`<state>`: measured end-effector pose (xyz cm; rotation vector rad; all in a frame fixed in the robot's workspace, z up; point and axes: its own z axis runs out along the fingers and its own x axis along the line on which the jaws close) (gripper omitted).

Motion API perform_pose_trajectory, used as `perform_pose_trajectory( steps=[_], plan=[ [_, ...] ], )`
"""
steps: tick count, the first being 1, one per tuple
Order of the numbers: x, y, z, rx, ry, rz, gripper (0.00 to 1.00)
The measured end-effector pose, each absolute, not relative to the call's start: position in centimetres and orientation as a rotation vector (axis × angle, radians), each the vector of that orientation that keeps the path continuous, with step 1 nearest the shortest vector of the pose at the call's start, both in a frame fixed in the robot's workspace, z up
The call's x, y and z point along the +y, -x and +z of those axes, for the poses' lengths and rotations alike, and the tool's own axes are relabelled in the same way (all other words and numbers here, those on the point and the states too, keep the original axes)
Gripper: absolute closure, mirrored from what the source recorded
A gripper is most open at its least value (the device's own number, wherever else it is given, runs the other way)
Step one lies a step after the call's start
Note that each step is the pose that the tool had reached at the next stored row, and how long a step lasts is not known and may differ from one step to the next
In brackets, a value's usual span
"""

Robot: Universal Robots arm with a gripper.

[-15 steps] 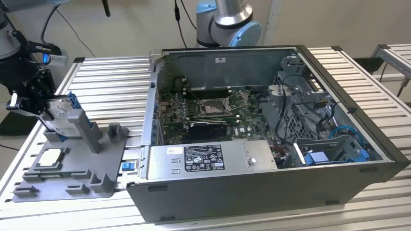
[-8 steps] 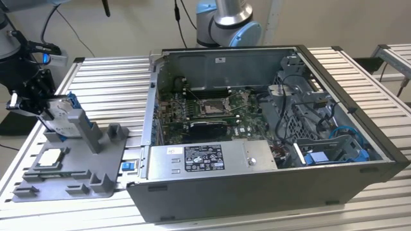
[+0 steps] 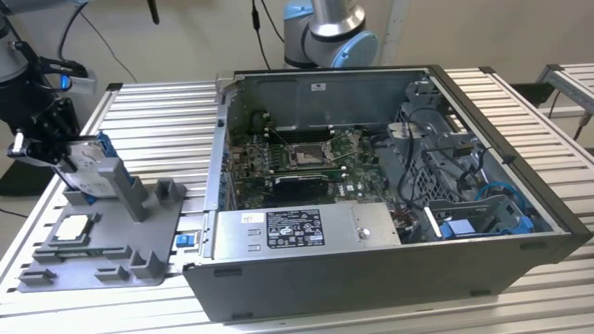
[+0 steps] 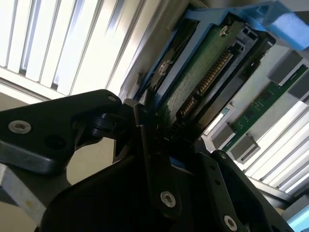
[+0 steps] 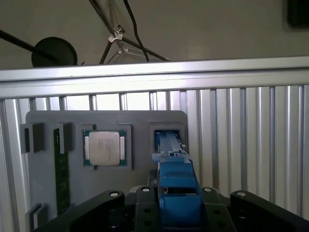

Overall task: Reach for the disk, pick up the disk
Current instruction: 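Pick up the disk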

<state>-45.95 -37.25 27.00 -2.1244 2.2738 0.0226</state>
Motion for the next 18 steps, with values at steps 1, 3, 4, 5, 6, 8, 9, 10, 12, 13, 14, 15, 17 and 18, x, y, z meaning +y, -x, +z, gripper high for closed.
perform_pose_trajectory(
  steps=[1, 3, 4, 5, 6, 8, 9, 10, 12, 13, 14, 15, 17, 18],
  plan=[
    [-37.3, 46.0, 27.1, 2.274, 2.124, 0.023, 1.00],
    [-37.3, 45.9, 27.4, 2.274, 2.124, 0.023, 1.00],
    [-37.3, 45.9, 27.5, 2.274, 2.124, 0.023, 1.00],
    [-37.3, 45.9, 27.6, 2.274, 2.124, 0.023, 1.00],
    [-37.3, 45.9, 27.8, 2.274, 2.124, 0.023, 1.00],
    [-37.3, 45.9, 28.1, 2.274, 2.124, 0.023, 1.00],
    [-37.3, 45.9, 28.3, 2.274, 2.125, 0.023, 1.00],
    [-37.3, 45.9, 28.5, 2.274, 2.124, 0.023, 1.00],
    [-37.3, 45.9, 28.9, 2.274, 2.124, 0.023, 1.00],
    [-37.3, 45.9, 29.0, 2.274, 2.124, 0.023, 1.00],
    [-37.3, 46.0, 29.2, 2.274, 2.124, 0.023, 1.00],
    [-37.3, 45.9, 29.4, 2.274, 2.124, 0.023, 1.00],
    [-37.3, 45.9, 29.7, 2.274, 2.124, 0.023, 1.00],
    [-37.3, 45.9, 29.8, 2.274, 2.124, 0.023, 1.00]
  ],
)
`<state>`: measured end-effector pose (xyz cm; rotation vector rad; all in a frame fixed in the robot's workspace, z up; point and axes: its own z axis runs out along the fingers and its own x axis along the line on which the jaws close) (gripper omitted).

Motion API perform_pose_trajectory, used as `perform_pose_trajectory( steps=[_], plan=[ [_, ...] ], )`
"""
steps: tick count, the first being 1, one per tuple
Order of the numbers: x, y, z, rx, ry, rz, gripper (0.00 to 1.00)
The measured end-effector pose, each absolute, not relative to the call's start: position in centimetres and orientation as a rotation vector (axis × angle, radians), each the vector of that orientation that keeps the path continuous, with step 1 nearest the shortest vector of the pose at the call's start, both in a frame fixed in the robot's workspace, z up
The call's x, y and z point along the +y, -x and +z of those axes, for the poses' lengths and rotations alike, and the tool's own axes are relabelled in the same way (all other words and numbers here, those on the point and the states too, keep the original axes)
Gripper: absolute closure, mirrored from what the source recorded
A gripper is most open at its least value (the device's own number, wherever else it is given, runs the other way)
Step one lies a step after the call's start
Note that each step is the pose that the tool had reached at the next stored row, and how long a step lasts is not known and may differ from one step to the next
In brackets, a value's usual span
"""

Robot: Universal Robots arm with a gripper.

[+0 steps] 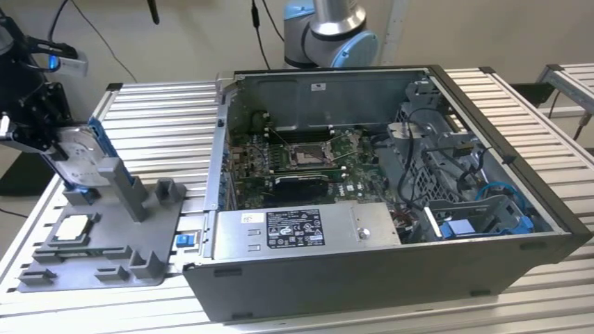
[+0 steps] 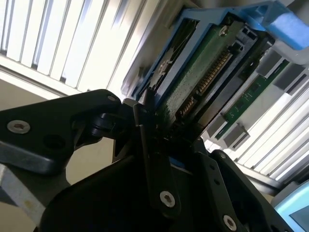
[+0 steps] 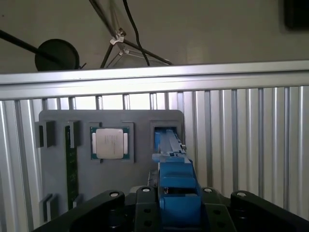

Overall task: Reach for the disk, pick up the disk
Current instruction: 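Pick up the disk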

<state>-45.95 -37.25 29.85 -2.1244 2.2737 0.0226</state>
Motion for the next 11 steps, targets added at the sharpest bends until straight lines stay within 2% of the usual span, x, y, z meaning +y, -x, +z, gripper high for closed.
perform_pose_trajectory(
  steps=[11],
  plan=[
    [-37.3, 45.9, 31.4, 2.274, 2.124, 0.023, 1.00]
  ],
)
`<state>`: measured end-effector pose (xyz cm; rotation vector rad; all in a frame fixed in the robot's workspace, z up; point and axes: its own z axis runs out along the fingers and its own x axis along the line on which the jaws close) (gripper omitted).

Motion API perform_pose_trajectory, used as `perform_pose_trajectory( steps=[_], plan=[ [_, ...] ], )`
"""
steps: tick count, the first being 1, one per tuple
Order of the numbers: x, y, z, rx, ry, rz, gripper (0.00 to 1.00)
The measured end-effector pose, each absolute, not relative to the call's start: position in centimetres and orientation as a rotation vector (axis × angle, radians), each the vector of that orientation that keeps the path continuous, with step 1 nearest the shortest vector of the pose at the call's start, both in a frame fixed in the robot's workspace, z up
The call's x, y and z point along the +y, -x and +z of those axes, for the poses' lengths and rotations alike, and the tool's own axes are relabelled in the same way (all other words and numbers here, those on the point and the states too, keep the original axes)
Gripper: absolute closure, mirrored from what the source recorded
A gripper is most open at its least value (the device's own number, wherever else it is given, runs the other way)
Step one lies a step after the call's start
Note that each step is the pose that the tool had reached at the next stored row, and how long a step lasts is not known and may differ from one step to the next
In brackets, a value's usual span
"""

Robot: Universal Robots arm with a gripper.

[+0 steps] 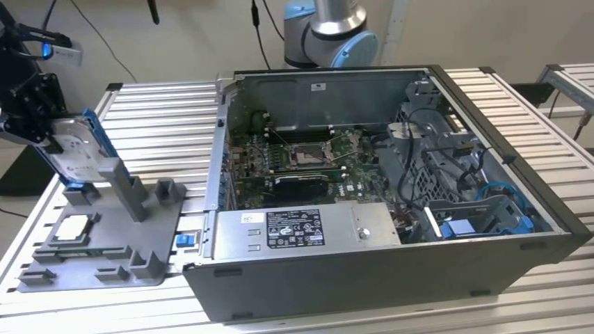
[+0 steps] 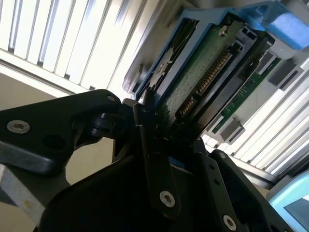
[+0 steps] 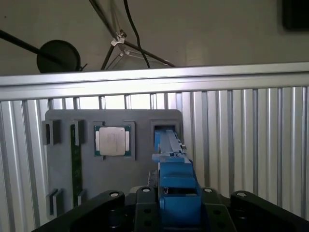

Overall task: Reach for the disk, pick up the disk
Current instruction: 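Pick up the disk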

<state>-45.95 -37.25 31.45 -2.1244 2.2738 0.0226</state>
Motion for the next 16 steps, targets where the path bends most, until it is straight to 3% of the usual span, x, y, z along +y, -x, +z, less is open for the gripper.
perform_pose_trajectory(
  steps=[16],
  plan=[
    [-37.3, 45.9, 33.6, 2.274, 2.124, 0.023, 1.00]
  ],
)
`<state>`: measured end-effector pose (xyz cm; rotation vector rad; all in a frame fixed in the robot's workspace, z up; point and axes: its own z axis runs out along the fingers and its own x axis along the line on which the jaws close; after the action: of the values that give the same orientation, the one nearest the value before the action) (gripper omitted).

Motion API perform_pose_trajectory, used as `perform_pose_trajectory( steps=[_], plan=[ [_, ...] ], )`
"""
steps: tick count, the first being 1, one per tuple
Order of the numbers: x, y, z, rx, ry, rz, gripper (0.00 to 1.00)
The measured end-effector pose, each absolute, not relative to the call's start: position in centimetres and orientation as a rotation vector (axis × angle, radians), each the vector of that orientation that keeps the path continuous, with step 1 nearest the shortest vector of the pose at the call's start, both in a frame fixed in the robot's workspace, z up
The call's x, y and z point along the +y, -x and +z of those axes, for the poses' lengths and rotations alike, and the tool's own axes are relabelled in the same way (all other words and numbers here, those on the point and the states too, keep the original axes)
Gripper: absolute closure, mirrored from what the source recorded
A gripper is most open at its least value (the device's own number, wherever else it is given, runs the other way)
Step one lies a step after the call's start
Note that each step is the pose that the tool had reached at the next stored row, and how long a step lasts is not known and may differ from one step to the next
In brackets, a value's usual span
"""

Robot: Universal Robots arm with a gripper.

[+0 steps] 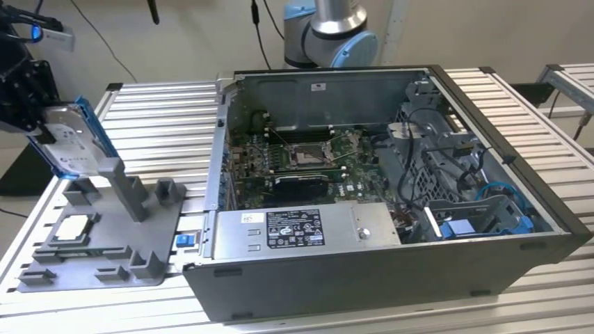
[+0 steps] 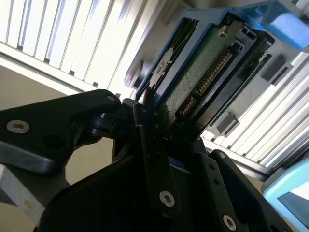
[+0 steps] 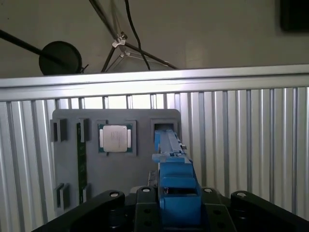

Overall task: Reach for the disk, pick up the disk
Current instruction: 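Pick up the disk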

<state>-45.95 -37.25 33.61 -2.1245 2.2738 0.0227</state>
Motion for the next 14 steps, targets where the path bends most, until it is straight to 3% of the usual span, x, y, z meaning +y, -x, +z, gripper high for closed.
perform_pose_trajectory(
  steps=[14],
  plan=[
    [-37.3, 45.9, 36.5, 2.274, 2.124, 0.023, 1.00]
  ],
)
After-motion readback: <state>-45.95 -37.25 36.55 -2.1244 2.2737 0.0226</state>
